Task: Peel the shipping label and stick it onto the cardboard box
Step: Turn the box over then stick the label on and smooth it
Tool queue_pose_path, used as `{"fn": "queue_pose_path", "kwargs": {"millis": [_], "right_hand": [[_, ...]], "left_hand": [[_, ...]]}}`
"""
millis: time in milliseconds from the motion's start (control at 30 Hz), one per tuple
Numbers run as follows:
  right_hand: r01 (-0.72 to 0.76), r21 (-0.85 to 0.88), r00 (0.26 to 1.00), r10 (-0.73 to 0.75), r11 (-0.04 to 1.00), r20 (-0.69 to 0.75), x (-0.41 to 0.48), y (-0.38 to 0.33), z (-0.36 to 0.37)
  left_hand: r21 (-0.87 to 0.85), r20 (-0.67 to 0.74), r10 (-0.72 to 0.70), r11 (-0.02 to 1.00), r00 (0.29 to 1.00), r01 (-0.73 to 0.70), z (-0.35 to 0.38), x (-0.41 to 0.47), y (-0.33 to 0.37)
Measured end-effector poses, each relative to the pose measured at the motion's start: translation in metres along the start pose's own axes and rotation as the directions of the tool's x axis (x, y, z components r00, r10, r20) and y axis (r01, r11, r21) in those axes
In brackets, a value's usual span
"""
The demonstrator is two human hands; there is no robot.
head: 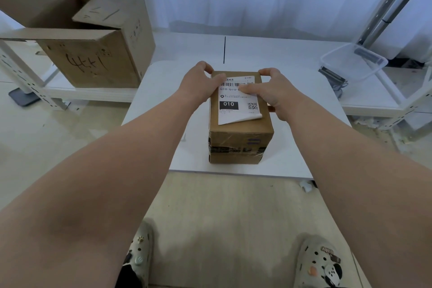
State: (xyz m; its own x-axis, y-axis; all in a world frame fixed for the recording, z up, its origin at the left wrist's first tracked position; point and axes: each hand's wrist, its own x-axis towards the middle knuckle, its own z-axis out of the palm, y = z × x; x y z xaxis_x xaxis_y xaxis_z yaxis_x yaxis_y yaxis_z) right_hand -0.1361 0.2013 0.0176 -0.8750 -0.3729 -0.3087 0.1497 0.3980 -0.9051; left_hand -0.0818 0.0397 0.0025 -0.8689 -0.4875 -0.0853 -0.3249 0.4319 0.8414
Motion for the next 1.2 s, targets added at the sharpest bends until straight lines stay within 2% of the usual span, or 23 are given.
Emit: {"fn": "queue_pose_path", "kwargs": {"millis": [67,233,300,467,600,667,800,967,1200], "right_hand": [[0.01,-0.02,1.0,-0.009,1.0,0.009,0.0,0.001,-0.001],[0.054,-0.119,0.998,-0.051,0.991,0.031,0.005,-0.001,0.003],[0.064,-0.154,0.998,-0.066,0.986,-0.003,0.008,-0.003,0.007],[0.079,-0.102,0.985,-0.094,0.992,-0.147,0.018,0.0,0.007],[0.116,-0.211,0.959,-0.164,0.971,-0.23,0.024,0.003,0.006],[0.116,-0.25,0.967,-0.167,0.961,-0.191,0.022,0.003,0.006],[0.071,-0.203,0.996,-0.082,0.977,-0.047,0.017,-0.001,0.004],[0.093,-0.189,0.983,-0.12,0.978,-0.14,0.019,0.001,0.005],[0.08,-0.289,0.99,-0.11,0.954,-0.089,0.021,0.001,0.007]], "left_hand": [[0.009,0.048,-0.034,0.999,0.998,0.033,0.002,-0.002,0.002],[0.041,-0.026,-0.006,0.999,1.0,0.008,0.001,0.001,0.002],[0.056,-0.035,0.008,0.998,0.999,-0.006,0.001,0.001,0.001],[0.04,-0.041,0.031,0.999,0.999,-0.03,0.001,0.0,-0.001],[0.05,-0.04,0.029,0.998,0.999,-0.027,0.001,-0.002,-0.001],[0.079,-0.009,0.018,0.997,1.0,-0.017,0.002,-0.003,0.001],[0.103,0.044,-0.023,0.994,0.999,0.018,0.005,-0.004,0.006],[0.083,-0.04,0.008,0.997,0.999,-0.005,0.003,0.0,0.002],[0.185,-0.01,-0.024,0.982,1.0,0.025,0.009,-0.003,0.008]]}}
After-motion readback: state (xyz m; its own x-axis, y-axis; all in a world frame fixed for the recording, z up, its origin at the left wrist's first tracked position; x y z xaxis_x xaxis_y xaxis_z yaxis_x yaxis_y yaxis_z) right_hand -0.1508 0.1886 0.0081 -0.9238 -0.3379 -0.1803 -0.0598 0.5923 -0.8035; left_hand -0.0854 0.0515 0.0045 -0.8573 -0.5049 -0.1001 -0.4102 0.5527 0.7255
